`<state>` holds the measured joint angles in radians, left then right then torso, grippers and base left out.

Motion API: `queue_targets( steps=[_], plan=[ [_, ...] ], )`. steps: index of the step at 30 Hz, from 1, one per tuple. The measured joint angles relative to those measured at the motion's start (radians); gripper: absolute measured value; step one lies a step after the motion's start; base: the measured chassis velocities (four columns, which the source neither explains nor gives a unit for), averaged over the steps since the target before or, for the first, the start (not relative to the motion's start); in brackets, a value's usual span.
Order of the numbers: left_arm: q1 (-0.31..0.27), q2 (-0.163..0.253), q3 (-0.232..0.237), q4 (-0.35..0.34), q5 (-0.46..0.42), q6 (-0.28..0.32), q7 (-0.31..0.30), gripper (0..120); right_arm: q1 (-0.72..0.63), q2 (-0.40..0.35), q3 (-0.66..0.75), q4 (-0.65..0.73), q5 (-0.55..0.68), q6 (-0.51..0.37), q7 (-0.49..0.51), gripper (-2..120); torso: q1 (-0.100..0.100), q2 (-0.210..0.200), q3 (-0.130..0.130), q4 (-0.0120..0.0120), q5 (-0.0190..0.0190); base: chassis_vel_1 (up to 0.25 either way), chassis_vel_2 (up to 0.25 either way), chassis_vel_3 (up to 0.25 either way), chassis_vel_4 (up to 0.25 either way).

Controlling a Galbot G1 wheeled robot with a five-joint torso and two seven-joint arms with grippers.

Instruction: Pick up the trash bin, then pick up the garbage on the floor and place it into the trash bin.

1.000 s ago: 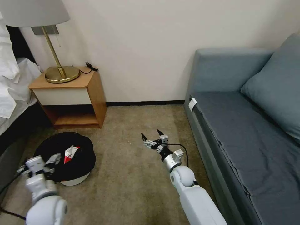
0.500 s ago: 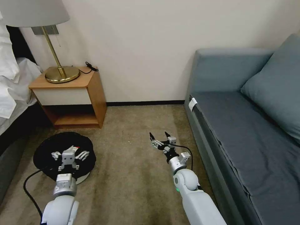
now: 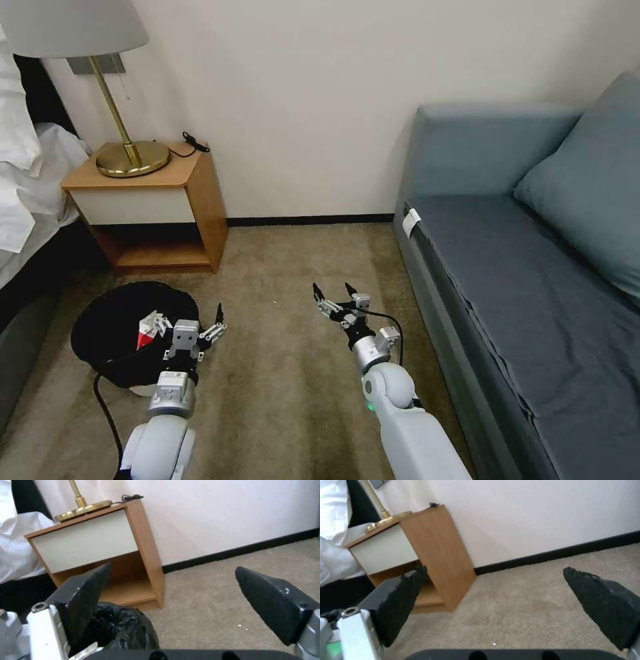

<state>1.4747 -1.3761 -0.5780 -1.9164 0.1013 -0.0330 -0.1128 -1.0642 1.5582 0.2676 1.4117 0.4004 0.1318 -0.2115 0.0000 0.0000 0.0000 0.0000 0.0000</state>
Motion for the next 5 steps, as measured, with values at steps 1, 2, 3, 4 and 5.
queue_targets(
  steps=[1,2,3,4,5],
  plan=[
    [0.0,0.0,0.0,0.0,0.0,0.0,0.0,100,0.0,0.0,0.0,0.0,0.0,0.0,0.0,100,0.0,0.0,0.0,0.0,0.0,0.0,0.0,0.0,0.0],
    [0.0,0.0,0.0,0.0,-0.001,0.001,-0.001,100,0.0,0.0,0.0,0.0,0.0,0.0,0.0,100,0.0,0.0,0.0,0.0,0.0,0.0,0.0,0.0,0.0],
    [0.0,0.0,-0.001,0.0,-0.001,0.001,-0.001,100,0.0,0.0,0.0,0.0,0.0,0.0,0.0,100,0.0,0.0,0.0,0.0,0.0,0.0,0.0,0.0,0.0],
    [0.0,0.0,-0.001,0.0,-0.002,0.001,-0.002,100,0.0,0.0,0.0,0.0,0.0,0.0,0.0,100,0.0,0.0,0.0,0.0,0.0,0.0,0.0,0.0,0.0],
    [0.0,0.0,-0.001,0.0,-0.002,0.001,-0.002,100,0.0,0.0,0.0,0.0,0.0,0.0,0.0,100,0.0,0.0,0.0,0.0,0.0,0.0,0.0,0.0,0.0]
  ],
)
